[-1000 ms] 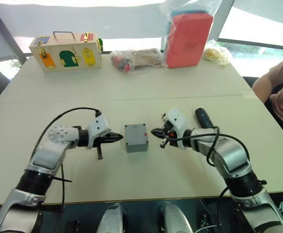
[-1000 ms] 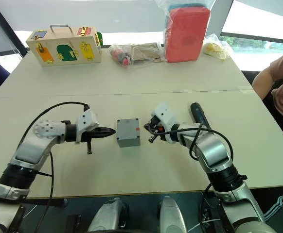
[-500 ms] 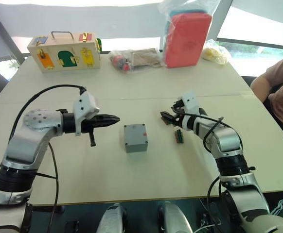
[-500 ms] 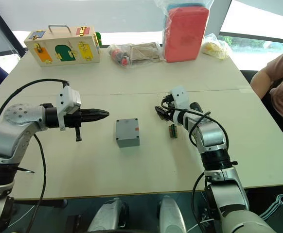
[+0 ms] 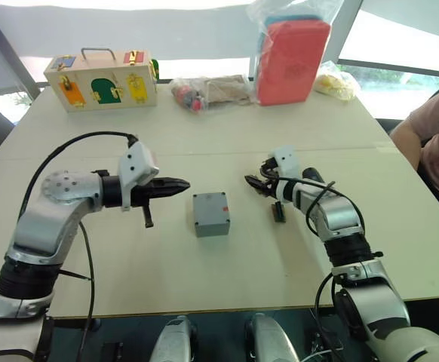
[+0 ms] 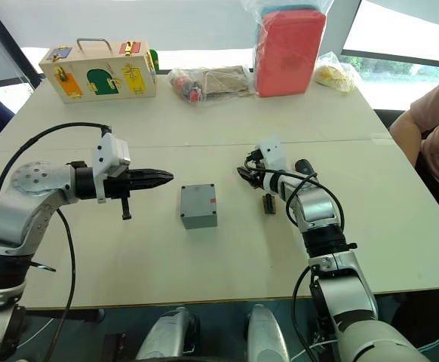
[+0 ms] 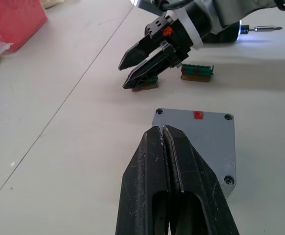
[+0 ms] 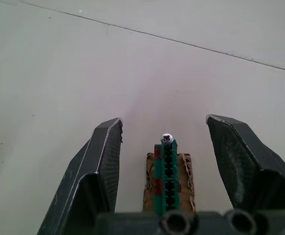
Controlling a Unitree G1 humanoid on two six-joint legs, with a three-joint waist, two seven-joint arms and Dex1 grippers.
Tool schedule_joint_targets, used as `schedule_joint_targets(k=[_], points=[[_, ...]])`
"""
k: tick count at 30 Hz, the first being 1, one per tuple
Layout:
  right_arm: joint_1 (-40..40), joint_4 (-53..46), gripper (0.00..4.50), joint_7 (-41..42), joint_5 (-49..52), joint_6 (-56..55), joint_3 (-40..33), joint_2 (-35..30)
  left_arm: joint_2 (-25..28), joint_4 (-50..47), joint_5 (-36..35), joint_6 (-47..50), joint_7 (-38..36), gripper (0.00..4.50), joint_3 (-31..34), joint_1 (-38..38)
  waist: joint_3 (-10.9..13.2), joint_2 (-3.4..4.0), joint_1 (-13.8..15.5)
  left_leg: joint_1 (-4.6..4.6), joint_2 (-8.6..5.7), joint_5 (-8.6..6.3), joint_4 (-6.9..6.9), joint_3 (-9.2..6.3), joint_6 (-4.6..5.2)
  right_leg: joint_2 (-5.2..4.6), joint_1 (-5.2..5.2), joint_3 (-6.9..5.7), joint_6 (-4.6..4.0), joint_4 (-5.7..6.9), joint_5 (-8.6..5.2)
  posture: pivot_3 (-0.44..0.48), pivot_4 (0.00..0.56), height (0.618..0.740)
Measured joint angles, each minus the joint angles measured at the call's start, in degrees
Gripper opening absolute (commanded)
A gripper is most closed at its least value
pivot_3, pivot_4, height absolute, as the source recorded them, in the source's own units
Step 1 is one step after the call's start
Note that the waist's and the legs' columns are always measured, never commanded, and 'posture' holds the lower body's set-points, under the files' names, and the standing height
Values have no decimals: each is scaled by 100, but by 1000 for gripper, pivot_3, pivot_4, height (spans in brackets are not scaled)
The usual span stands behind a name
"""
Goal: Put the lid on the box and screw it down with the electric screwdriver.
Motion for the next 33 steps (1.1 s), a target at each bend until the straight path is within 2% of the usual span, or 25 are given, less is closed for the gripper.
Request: schedule_joint_targets(k=[6, 7, 9, 12, 13, 25, 33], points=[[0, 64, 2846, 85, -34, -48, 5, 12, -13, -60, -2, 8, 95, 0, -2, 0, 0, 0, 0, 0, 0, 0, 0, 0, 0, 0, 0, 0, 0, 0, 0, 0, 150, 730], [0, 64, 2367, 96, -33, -54, 5, 16, -13, -60, -2, 10, 100, 0, -2, 0, 0, 0, 0, 0, 0, 0, 0, -1, 0, 0, 0, 0, 0, 0, 0, 0, 150, 730], [0, 64, 1734, 104, -34, -54, 5, 25, -14, -61, -3, 19, 110, 0, -2, 0, 0, 0, 0, 0, 0, 0, 0, -1, 0, 0, 0, 0, 0, 0, 0, 0, 150, 730], [0, 64, 339, 105, -34, -54, 4, 31, -25, -61, -3, 22, 115, 0, -4, 0, 0, 0, 1, 0, 0, 0, 0, 0, 0, 0, 0, 0, 0, 0, 0, 0, 150, 730], [0, 64, 88, 105, -34, -54, 4, 31, -29, -61, -3, 22, 115, 0, -7, 0, 0, 0, 1, 0, 0, 0, 0, 0, 0, 0, 0, 0, 0, 0, 0, 0, 150, 730], [0, -140, 88, 103, -6, 116, -103, -67, -76, -62, -4, 37, 127, 0, -76, -5, 0, 0, 2, 0, 0, 0, 0, -1, 0, -1, 0, 0, 0, 0, 0, 0, 150, 730], [67, -2356, 88, 671, 893, 1497, -393, -595, -75, -97, -11, 92, 128, 0, -81, 5, 5, 8, 17, 0, 2, 0, 0, -3, 0, 0, 0, -1, 0, 1, 0, 0, 150, 730]])
